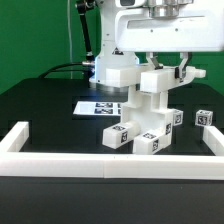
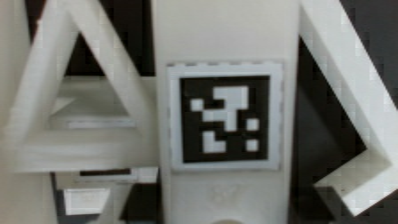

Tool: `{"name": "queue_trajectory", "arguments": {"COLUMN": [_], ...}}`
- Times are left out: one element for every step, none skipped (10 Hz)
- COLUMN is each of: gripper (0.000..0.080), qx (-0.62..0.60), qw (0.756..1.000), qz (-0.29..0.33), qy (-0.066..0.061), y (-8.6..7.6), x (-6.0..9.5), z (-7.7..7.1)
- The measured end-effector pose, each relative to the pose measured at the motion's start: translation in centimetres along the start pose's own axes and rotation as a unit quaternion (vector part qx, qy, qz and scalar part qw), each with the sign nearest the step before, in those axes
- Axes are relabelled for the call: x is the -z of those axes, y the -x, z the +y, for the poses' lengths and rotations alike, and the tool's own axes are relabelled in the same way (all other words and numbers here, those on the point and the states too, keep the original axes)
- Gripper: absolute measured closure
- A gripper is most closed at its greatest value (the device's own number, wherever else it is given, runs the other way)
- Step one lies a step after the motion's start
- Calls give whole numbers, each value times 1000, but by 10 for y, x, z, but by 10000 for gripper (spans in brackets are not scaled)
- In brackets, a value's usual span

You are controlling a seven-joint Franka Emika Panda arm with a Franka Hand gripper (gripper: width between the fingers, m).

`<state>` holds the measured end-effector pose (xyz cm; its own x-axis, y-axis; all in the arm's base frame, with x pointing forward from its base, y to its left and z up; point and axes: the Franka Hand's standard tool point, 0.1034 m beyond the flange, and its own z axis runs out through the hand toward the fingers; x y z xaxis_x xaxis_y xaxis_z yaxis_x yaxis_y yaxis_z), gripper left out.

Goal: Assemble chair

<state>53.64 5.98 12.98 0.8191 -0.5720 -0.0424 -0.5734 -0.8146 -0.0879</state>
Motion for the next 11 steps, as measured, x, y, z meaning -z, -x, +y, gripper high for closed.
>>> {"name": "queue_trajectory", "arguments": {"gripper": [509, 509, 509, 509, 509, 509, 509, 509, 509, 509, 509], "qx": [1, -8, -8, -34, -47, -48, -46, -44, -52, -50, -50], "qw": [1000, 1000, 1000, 999, 999, 999, 999, 999, 999, 999, 999], "qz": [0, 0, 0, 0, 0, 0, 0, 0, 0, 0, 0], "qy": [0, 0, 0, 0, 0, 1, 1, 1, 1, 1, 1], "y": [0, 0, 0, 0, -1, -2, -2, -3, -2, -2, -2], "x": [0, 0, 0, 0, 0, 0, 0, 0, 0, 0, 0], "z": [0, 0, 0, 0, 2, 3, 3, 4, 3, 3, 3]}}
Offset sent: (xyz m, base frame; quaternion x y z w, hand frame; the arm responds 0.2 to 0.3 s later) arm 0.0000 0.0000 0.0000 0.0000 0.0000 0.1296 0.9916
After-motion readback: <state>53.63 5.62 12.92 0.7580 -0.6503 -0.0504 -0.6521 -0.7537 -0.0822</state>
